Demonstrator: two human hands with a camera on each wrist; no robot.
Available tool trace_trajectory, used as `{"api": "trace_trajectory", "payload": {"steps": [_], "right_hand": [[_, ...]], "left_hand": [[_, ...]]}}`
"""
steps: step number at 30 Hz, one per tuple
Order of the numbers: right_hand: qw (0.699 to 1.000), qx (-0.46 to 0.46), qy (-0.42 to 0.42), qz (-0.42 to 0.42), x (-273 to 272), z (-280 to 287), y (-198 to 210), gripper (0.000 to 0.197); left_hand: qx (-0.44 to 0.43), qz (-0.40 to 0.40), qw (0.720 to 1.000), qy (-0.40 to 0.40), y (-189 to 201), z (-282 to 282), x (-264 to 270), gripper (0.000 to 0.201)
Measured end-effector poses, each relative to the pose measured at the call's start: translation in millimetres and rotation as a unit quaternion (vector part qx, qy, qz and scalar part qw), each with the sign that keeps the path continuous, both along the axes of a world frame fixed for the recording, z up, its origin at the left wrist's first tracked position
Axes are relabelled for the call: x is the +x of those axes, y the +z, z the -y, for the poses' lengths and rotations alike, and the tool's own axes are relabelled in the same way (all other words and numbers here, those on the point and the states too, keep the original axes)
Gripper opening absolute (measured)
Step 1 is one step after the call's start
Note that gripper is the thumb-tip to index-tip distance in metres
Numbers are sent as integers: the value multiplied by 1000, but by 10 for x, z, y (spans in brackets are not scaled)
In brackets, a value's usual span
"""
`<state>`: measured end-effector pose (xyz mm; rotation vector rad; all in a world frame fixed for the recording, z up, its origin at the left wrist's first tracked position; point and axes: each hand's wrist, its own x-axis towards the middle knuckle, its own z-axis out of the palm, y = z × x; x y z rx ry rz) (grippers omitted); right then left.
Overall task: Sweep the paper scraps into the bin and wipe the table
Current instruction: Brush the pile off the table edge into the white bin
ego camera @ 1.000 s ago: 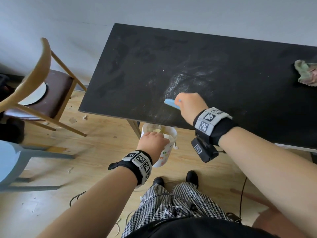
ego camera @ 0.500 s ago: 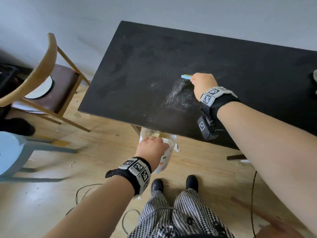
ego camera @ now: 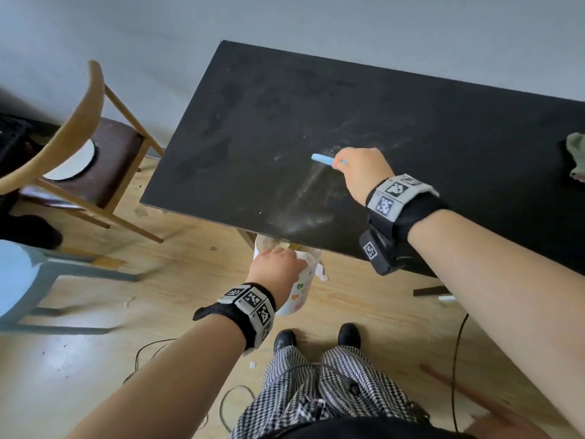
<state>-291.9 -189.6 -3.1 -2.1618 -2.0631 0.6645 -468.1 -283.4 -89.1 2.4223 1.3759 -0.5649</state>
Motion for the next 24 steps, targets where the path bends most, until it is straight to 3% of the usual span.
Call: {"api": "trace_trajectory", "payload": {"steps": [3,7,11,14,16,19,21,24], "right_hand": [[998,-54,35,21,-196,125,-123,28],[990,-66,121,-41,-483,571,-90,24],[994,-3,52,-96,-371,537,12,21],[999,32,8,-3,-263,452,-7,24],[999,2,32,39,-374,547,-76,24],[995,-40,80,-44,-666,783,-125,21],[991,-16,57,-118,-745,779,-45,20],[993,51,29,-106,-751,524,51,23]], "left_hand": [[1,0,1000,-4,-6,16,-19,39],[4,0,1000,-12,-34,28,-59,39],[6,-1,1000,-29,-52,32,-106,37],[6,-7,999,-39,-50,44,-145,38],[8,-5,999,-42,-53,49,-174,37],[13,1,999,-43,-61,59,-247,37],[18,7,999,-42,-66,62,-312,37],[17,12,999,-33,-76,75,-416,38]]}}
